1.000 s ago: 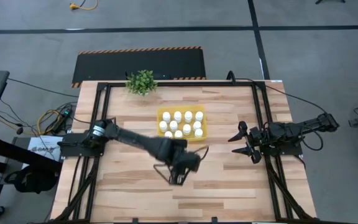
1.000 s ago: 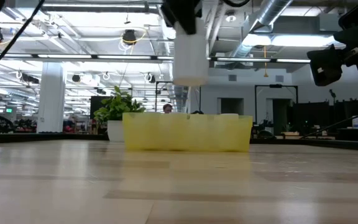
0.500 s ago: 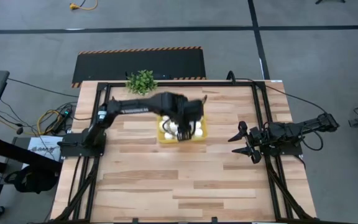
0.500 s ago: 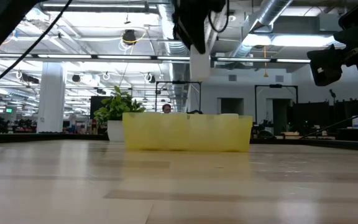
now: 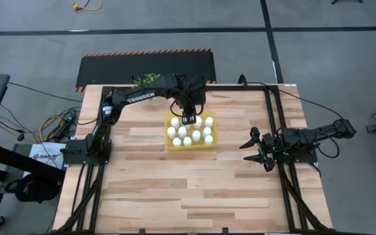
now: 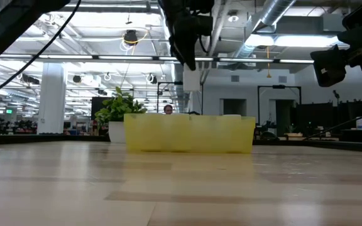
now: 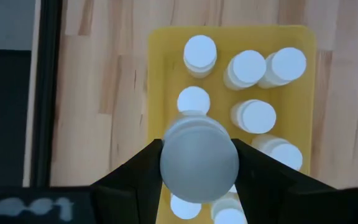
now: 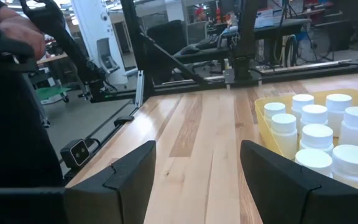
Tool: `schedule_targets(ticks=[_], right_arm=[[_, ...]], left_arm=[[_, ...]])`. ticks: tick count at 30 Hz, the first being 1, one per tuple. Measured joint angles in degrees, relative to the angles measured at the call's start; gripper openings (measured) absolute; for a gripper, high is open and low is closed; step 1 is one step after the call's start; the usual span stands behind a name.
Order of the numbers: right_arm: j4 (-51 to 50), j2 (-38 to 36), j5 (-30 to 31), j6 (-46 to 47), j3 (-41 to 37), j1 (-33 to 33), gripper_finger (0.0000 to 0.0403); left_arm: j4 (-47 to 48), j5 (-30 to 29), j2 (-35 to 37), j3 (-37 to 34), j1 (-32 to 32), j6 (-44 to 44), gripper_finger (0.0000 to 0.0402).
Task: Pick and place pill bottles into a basket
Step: Put the white medicine bottle into the yellow bin
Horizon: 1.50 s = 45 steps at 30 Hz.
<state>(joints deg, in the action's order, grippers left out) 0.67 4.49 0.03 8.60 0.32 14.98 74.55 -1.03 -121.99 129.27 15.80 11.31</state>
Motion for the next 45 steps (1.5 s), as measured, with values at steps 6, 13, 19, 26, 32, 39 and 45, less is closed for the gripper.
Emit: schedule_targets(ticks=[6, 13, 19, 26, 32, 39, 45], right_arm=[[0.01, -0.01, 0.0, 0.0, -0.01, 0.0, 0.0226], [0.0, -0.02, 0.0, 0.0, 0.0, 0.0, 0.0226], [0.02, 0.0, 0.0, 0.0, 0.0, 0.0, 0.0226], [0.03, -0.01, 0.0, 0.0, 0.0, 0.0, 0.0226], [0.02, -0.02, 0.0, 0.0, -0.02, 0.0, 0.0226], [0.02, -0.02, 0.0, 0.0, -0.01, 0.0, 0.0226], [0.02, -0.02, 0.0, 0.0, -0.02, 0.0, 0.0226]], left_arm=[[0.22, 1.59, 0.0, -0.09, -0.14, -1.19, 0.0157], [0.4, -1.18, -0.03, -1.22, -2.0, -2.89, 0.0157], [-0.49, -3.81, -0.6, -1.12, -3.44, -3.74, 0.0157], [-0.49, -3.27, -2.88, -1.2, -4.33, -5.05, 0.0153], [-1.56, -1.77, -3.85, -1.22, -4.51, -5.55, 0.0157], [-1.99, -2.74, -3.82, -1.22, -4.49, -5.94, 0.0158], [-0.81, -4.2, -3.82, -1.22, -4.78, -7.27, 0.0158]])
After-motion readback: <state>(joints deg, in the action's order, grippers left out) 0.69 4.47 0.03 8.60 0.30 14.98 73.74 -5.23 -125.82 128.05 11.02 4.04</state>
